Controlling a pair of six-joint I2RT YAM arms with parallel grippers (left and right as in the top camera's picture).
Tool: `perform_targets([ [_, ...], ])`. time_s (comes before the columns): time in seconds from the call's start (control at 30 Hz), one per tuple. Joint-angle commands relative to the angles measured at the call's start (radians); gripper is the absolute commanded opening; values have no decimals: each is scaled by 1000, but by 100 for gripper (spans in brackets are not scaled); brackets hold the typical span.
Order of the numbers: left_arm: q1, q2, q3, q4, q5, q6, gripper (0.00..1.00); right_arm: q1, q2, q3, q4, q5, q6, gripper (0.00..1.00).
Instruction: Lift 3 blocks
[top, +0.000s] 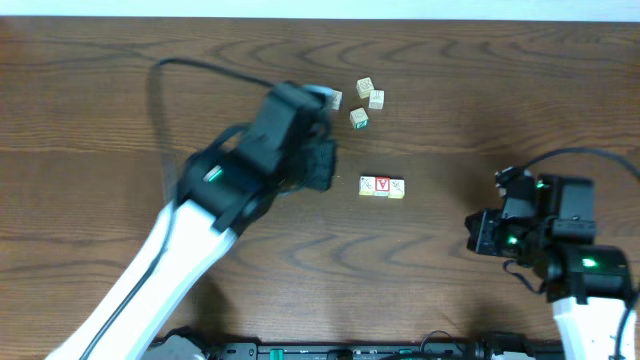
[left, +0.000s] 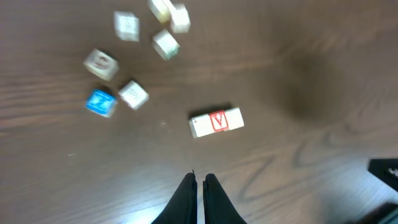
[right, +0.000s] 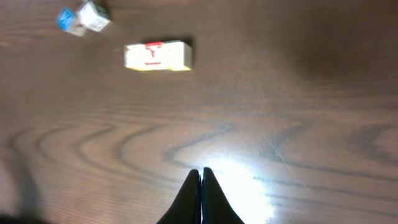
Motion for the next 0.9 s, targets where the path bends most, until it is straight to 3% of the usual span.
perform_targets([
  [0.0, 6, -200, -84, -21, -161, -87, 7, -6, 18, 176, -88, -14, -105, 1],
  [0.23, 6, -692, -263, -136, -495, -119, 7, -7, -10, 360, -264, 92, -177, 1],
  [0.43, 6, -988, -481, -121, -587, -183, 7, -7, -64, 349, -219, 97, -126, 1],
  [0.67, 6, -874, -726, 202, -395, -196, 7, -66, 123, 349, -111, -152, -104, 1],
  [0.73, 14, -767, -737, 252, -333, -184, 7, -114, 195, 349, -124, -192, -149, 1],
  [0.87, 145, -528, -737, 413, 4, -108, 7, -291, 288, 348, -202, -469, -407, 1],
])
